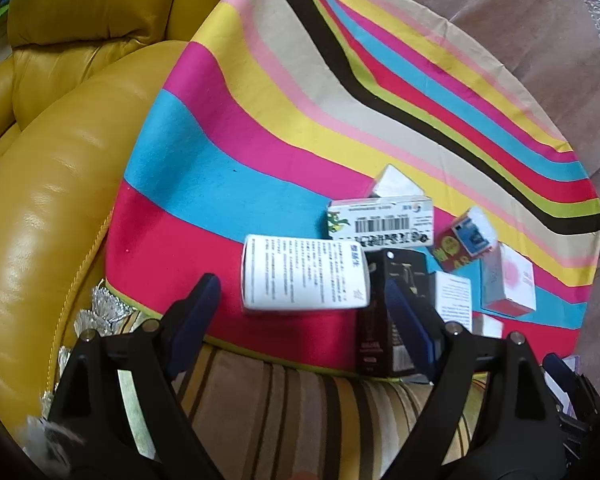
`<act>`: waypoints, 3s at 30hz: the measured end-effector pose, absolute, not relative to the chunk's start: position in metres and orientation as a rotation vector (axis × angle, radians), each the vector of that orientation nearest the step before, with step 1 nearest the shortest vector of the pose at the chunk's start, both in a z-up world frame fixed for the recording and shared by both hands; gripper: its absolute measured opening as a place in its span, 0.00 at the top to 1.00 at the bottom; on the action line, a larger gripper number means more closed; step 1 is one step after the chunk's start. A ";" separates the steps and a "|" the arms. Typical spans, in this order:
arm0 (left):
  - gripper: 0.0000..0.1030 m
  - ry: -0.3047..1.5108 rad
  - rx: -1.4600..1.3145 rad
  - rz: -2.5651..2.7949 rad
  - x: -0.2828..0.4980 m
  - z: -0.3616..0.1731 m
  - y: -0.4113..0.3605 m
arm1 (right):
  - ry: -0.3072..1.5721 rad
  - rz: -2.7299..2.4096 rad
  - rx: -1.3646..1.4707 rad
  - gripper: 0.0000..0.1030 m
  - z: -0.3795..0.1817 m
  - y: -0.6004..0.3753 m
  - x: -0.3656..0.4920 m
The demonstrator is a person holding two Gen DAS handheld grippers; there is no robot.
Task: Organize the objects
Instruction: 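Grasp the white leaflet-printed box with the left tool while the right tool grasps the plastic-wrapped white block, then carry both held items over the purple-rimmed box and open both tools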
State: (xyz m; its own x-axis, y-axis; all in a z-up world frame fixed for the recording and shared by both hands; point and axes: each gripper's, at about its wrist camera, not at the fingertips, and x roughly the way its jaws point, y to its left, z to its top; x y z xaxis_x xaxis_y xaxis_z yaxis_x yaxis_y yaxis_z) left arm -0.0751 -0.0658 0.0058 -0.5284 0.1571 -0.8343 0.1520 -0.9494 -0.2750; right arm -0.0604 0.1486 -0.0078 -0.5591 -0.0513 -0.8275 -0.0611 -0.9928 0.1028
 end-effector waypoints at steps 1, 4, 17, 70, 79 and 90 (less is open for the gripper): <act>0.16 -0.495 -1.532 2.698 -0.076 0.005 -0.066 | 0.183 2.765 -1.473 0.24 -0.008 0.146 -0.062; 0.16 -0.491 -1.552 2.691 -0.081 0.000 -0.067 | 0.179 2.773 -1.485 0.24 -0.009 0.141 -0.068; 0.20 -0.527 -1.551 2.666 -0.084 -0.004 -0.071 | 0.145 2.740 -1.552 0.24 -0.021 0.121 -0.096; 0.12 -0.360 -1.529 2.731 -0.075 0.006 -0.062 | 0.167 2.611 -1.672 0.65 -0.060 0.140 -0.124; 0.12 -0.232 -1.539 2.635 -0.089 0.007 -0.060 | 0.200 2.653 -1.578 0.65 -0.038 0.152 -0.094; 0.27 -0.068 -1.542 2.581 -0.103 -0.003 -0.058 | 0.225 2.648 -1.502 0.65 -0.022 0.178 -0.061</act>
